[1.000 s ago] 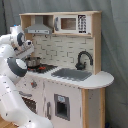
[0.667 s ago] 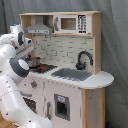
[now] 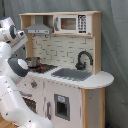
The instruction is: Play with the kitchen
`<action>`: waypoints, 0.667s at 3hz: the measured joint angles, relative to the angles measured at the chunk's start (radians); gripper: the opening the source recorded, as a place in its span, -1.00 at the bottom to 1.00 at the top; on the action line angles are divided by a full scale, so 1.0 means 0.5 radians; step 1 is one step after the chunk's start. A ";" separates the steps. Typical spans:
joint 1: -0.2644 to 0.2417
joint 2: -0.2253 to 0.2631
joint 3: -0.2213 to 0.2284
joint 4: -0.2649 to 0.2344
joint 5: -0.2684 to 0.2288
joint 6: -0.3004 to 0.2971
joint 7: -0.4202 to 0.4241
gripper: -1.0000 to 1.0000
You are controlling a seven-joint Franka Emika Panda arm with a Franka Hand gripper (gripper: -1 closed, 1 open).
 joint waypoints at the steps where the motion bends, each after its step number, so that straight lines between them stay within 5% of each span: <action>1: 0.122 -0.011 0.002 0.018 -0.191 -0.019 -0.004 1.00; 2: 0.238 -0.031 0.003 0.018 -0.359 -0.019 -0.016 1.00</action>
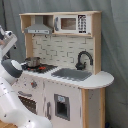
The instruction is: Play with the kitchen
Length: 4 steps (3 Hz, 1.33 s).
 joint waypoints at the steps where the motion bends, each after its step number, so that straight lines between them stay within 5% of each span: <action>1: 0.101 -0.026 0.000 0.000 -0.176 0.000 -0.049 1.00; 4: 0.309 -0.167 0.002 0.000 -0.720 0.075 -0.373 1.00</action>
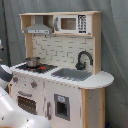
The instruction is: Play with the kitchen
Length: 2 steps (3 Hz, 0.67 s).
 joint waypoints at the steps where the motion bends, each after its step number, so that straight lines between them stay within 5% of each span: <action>1: 0.065 -0.088 0.001 0.000 -0.159 0.076 -0.107 1.00; 2: 0.113 -0.172 0.001 0.000 -0.302 0.166 -0.221 1.00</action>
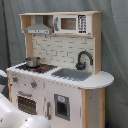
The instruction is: Play with the kitchen
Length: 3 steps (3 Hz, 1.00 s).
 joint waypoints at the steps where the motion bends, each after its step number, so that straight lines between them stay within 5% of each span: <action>1: 0.024 -0.064 0.000 0.000 -0.136 0.114 -0.121 1.00; 3: -0.014 -0.144 0.000 -0.060 -0.294 0.490 -0.376 1.00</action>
